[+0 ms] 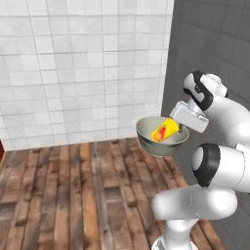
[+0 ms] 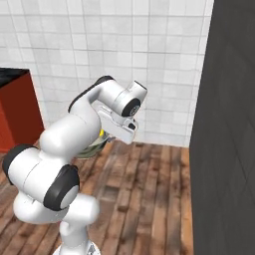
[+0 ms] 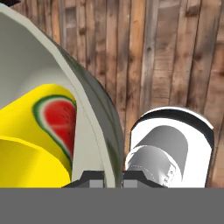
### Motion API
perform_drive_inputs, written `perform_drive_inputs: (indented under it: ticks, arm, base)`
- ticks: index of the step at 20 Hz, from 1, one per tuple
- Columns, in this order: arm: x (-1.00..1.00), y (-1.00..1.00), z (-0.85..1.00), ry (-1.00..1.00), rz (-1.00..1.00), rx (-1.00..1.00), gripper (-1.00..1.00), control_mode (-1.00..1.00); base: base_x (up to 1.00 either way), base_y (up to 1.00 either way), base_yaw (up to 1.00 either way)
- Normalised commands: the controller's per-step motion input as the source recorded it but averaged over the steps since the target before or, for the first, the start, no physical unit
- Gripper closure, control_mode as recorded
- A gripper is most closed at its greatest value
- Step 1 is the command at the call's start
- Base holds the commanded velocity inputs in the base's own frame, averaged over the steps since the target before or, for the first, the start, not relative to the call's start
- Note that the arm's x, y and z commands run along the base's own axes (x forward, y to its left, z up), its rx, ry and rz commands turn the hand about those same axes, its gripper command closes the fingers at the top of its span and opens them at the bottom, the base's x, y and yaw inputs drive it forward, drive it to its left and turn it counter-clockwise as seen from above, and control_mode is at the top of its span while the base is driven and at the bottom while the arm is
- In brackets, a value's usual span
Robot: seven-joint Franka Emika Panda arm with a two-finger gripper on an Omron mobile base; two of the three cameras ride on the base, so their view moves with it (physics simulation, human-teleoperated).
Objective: Place the cup inside the bowl on the dining table and move the bowl to any counter.
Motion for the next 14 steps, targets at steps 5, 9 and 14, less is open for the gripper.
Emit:
perform_drive_inputs:
  ticks: [5,9,14]
  arm:
    - [0.0,0.0,0.0,0.0,0.0,0.0,1.0,1.0]
    - [0.0,0.0,0.0,0.0,0.0,0.0,1.0,1.0]
    - [0.0,0.0,0.0,0.0,0.0,0.0,1.0,1.0]
  base:
    - [0.93,-0.12,0.0]
    - [0.99,-0.07,0.0]
    - [0.64,0.1,0.0]
